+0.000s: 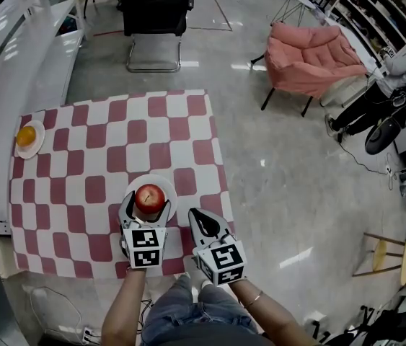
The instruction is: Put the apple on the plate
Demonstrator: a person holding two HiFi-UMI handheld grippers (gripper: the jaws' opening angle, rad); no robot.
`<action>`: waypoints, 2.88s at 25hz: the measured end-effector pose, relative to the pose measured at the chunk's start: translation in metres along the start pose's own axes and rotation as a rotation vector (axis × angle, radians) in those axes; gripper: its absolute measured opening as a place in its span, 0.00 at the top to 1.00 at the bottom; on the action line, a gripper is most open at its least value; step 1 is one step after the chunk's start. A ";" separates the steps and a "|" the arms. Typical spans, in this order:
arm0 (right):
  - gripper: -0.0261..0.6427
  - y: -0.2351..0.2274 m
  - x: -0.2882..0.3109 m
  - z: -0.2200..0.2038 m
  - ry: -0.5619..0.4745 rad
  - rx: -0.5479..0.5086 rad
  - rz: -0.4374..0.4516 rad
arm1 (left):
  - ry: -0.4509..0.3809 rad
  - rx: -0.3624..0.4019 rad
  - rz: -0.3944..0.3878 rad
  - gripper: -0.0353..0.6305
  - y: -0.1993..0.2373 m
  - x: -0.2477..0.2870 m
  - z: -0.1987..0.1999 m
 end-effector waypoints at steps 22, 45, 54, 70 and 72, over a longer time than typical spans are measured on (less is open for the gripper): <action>0.94 0.000 0.002 -0.004 0.013 -0.003 0.007 | 0.007 0.038 0.012 0.34 -0.003 0.007 -0.007; 0.94 0.008 -0.006 -0.003 -0.005 -0.024 0.037 | -0.067 0.047 0.015 0.34 -0.012 -0.023 0.011; 0.94 0.018 -0.018 0.001 -0.036 -0.043 0.053 | -0.089 0.023 0.032 0.34 -0.012 -0.043 0.008; 0.94 0.031 -0.042 0.002 -0.075 -0.067 0.074 | -0.130 -0.068 0.041 0.38 -0.013 -0.080 0.004; 0.94 0.032 -0.046 0.002 -0.079 -0.070 0.076 | -0.137 -0.081 0.043 0.41 -0.013 -0.085 0.003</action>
Point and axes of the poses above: the fingertips, and each gripper's own axes: x forward along the fingers, y to its left, z out of its top, the point moved 2 cm from there along -x, backward along the fingers, and after that the axes turned 9 degrees about y, right-handed, at the moved point
